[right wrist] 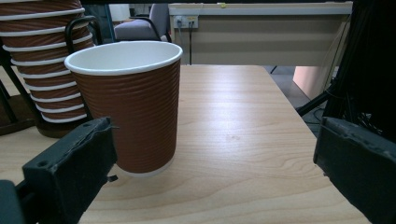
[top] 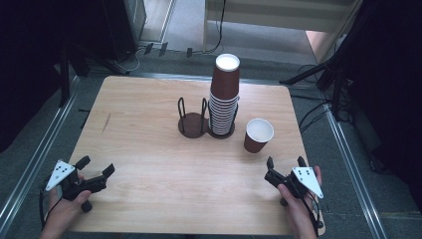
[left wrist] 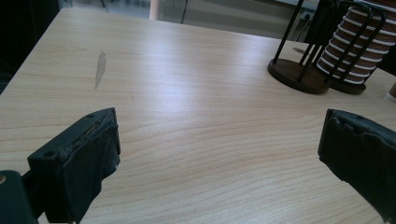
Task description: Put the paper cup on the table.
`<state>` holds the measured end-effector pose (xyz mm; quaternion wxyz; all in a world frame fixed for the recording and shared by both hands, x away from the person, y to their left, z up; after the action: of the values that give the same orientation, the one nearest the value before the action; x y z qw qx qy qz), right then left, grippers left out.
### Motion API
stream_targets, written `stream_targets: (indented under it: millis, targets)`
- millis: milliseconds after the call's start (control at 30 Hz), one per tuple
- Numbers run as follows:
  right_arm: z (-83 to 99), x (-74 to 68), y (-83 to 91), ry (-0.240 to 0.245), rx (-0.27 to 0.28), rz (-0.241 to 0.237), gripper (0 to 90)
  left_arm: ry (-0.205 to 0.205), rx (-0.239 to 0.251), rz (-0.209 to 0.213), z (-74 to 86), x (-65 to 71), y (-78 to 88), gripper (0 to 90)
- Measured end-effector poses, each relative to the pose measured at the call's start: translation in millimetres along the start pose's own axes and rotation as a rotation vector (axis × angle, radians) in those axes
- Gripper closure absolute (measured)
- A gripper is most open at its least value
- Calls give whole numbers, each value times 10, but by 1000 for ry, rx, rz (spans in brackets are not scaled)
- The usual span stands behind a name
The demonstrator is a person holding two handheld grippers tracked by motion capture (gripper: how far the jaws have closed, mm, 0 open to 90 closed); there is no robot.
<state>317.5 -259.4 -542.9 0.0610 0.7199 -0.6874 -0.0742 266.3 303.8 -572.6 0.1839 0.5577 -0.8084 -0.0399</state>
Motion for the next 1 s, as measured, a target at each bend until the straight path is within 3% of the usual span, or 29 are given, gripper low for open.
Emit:
stream_targets:
  millis: [1000]
  targets:
    - [238, 418, 395, 16, -54, 32, 0, 11, 1, 0, -1, -10, 3, 0]
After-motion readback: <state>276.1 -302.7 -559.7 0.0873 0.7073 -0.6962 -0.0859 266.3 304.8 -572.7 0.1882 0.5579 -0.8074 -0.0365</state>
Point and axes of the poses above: each handheld gripper's, and its own axes: y roughly backward along the jaws, z roughly out of its underside, x roughly to its right, the point moved 7 cm from there along -y, roughly forward along the jaws, and after that the axes turned 3 degrees about z, right-handed, at the moved point
